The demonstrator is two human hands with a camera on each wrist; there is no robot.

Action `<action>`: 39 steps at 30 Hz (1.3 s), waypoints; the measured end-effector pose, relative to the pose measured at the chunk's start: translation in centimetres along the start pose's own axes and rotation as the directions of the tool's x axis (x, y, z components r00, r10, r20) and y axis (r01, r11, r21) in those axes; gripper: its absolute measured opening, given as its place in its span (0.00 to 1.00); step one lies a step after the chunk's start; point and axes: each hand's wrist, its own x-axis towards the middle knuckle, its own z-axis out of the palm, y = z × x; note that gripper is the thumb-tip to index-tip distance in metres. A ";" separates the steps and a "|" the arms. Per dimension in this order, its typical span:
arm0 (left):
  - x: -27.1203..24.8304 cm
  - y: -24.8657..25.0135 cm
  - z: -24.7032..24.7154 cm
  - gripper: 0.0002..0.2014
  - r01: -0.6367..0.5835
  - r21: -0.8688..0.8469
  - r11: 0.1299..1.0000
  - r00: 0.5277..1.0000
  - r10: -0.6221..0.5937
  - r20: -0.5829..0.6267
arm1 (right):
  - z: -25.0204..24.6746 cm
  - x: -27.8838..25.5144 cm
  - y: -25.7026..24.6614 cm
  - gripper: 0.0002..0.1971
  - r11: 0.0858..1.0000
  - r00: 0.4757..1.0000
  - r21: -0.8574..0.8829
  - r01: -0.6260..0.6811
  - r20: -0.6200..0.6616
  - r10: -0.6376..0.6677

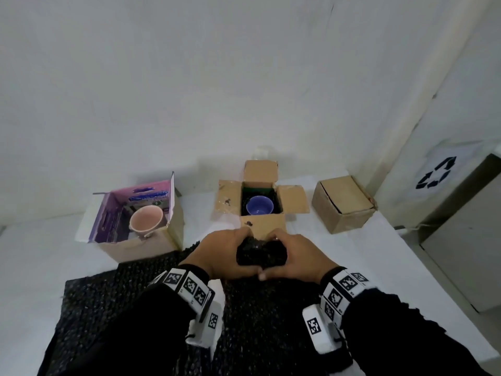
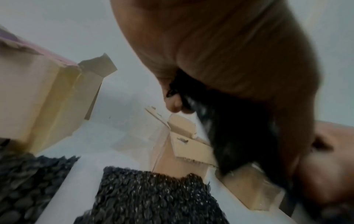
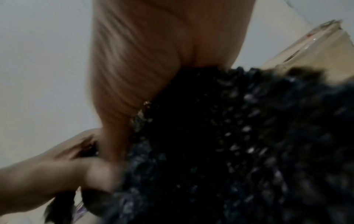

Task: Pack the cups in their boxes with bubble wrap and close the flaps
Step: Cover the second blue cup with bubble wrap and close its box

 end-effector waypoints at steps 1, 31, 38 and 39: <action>0.2 0.1 -0.5 0.22 0.007 0.099 0.995 0.997 -0.015 0.080 | -0.1 0.3 0.3 0.29 0.990 0.998 -0.140 -0.008 0.056 0.016; 11.0 -3.7 0.4 0.19 -0.010 0.177 0.984 0.998 0.020 -0.052 | -8.2 14.6 5.3 0.12 0.948 0.933 -0.283 0.145 -0.279 -0.226; 11.4 -3.8 2.0 0.22 0.048 0.229 0.972 0.997 -0.061 0.048 | -5.7 16.2 6.5 0.08 0.773 0.963 -0.583 0.251 0.073 -0.258; 11.6 -3.9 2.0 0.20 0.059 0.229 0.972 0.996 -0.071 0.045 | -5.7 16.2 6.5 0.08 0.720 0.964 -0.646 0.252 0.101 -0.247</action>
